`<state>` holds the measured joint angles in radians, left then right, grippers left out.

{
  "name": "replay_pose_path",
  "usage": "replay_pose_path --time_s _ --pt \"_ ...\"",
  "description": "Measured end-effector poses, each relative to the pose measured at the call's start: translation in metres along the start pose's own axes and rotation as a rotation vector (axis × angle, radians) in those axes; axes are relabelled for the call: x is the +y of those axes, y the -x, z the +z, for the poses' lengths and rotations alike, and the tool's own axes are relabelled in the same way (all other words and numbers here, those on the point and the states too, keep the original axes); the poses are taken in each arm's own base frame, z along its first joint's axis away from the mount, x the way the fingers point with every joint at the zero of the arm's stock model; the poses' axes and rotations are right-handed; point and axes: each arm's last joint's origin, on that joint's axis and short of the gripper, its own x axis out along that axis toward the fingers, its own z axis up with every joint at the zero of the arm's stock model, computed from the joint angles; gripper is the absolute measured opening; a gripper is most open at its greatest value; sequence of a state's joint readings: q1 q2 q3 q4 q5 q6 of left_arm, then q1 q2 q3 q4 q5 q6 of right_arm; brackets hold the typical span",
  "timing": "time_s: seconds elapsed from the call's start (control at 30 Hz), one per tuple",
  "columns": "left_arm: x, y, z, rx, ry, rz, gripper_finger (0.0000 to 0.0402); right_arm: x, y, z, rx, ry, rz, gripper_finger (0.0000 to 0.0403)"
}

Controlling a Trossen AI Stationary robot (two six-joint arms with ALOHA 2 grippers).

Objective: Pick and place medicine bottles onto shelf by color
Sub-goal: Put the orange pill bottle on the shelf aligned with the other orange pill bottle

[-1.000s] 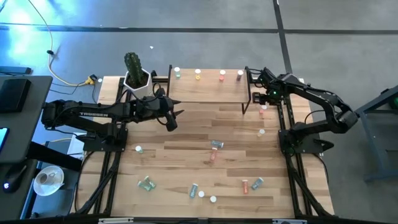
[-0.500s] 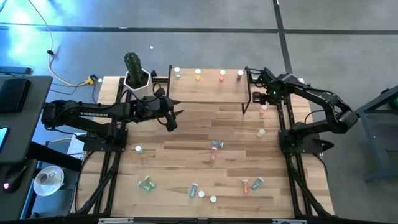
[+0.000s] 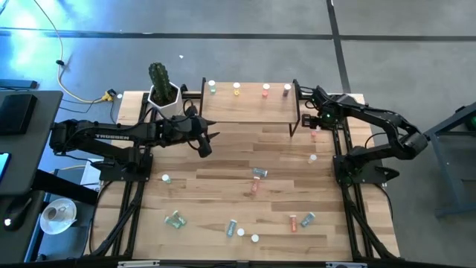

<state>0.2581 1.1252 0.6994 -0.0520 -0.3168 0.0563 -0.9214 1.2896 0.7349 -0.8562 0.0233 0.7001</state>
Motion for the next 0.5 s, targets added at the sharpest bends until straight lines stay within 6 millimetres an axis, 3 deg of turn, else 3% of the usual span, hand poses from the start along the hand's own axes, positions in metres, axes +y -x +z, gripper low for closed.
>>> replay_pose_path --time_s 0.5 --pt "0.0 0.0 0.0004 -0.004 0.001 0.0 0.0186 -0.0011 0.0003 -0.002 0.021 0.011 -0.009 0.0102"
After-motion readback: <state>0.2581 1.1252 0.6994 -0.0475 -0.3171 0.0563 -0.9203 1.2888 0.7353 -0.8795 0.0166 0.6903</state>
